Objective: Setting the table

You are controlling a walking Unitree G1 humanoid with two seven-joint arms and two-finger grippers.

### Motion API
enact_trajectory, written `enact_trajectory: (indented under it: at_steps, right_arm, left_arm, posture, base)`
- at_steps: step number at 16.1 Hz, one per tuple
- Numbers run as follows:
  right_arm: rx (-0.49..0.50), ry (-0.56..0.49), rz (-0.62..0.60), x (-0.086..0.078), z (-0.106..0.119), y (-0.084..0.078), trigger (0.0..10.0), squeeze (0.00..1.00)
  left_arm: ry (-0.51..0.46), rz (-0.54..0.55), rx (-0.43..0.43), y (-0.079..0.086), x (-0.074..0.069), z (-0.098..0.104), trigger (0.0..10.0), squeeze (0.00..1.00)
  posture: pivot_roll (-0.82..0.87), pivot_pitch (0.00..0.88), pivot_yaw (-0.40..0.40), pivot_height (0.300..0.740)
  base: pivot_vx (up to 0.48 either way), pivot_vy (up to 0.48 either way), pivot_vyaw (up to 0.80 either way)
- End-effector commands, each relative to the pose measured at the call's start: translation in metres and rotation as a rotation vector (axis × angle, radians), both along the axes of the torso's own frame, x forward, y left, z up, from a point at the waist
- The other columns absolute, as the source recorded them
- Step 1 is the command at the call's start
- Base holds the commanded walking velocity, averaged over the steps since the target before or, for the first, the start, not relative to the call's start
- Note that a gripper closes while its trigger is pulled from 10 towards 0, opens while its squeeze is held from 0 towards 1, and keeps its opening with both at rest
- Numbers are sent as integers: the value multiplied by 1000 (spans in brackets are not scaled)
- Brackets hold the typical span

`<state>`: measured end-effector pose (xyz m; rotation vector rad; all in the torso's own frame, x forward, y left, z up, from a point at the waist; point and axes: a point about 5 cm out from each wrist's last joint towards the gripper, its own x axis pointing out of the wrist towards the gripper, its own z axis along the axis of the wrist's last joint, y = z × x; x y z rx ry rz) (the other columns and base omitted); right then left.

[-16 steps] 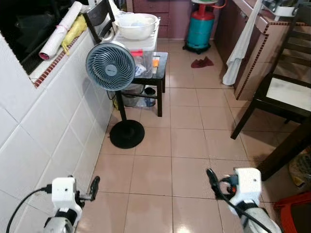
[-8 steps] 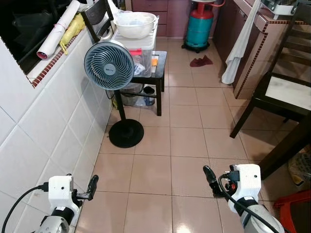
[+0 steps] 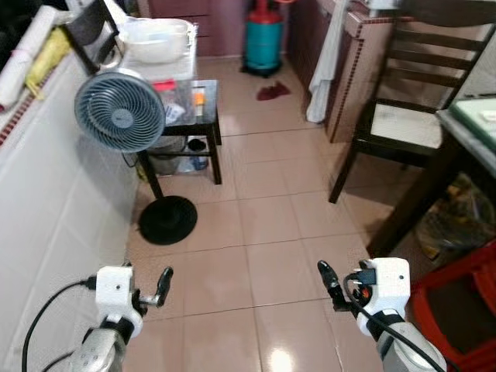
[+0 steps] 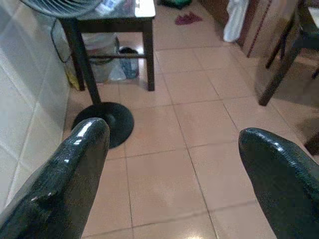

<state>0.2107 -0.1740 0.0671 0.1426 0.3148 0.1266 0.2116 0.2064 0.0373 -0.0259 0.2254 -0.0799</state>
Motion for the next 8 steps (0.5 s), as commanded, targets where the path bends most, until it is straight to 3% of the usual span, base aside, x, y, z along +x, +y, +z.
enact_trajectory:
  at_steps: [1, 4, 7, 8]
  right_arm:
    - [17, 32, -23, 0, -3, -1, 10000, 0]
    - [-46, -5, 5, -1, -1, 1, 10000, 0]
    - [-110, -41, -20, 2, 1, -7, 10000, 0]
    - [-25, -27, -10, 0, 2, -6, 10000, 0]
  left_arm:
    - [25, 27, 27, 6, -5, -5, 10000, 0]
    - [36, 24, 31, 8, -4, -9, 10000, 0]
    - [33, 29, 24, 10, 1, -9, 10000, 0]
    - [26, 37, 3, 12, 5, -7, 10000, 0]
  posture:
    - [-151, 68, 46, 740]
    - [-160, 74, 50, 740]
    - [-166, 74, 52, 740]
    - [-168, 76, 53, 740]
  base:
    - [0, 0, 0]
    - [0, 0, 0]
    - [0, 0, 0]
    - [0, 0, 0]
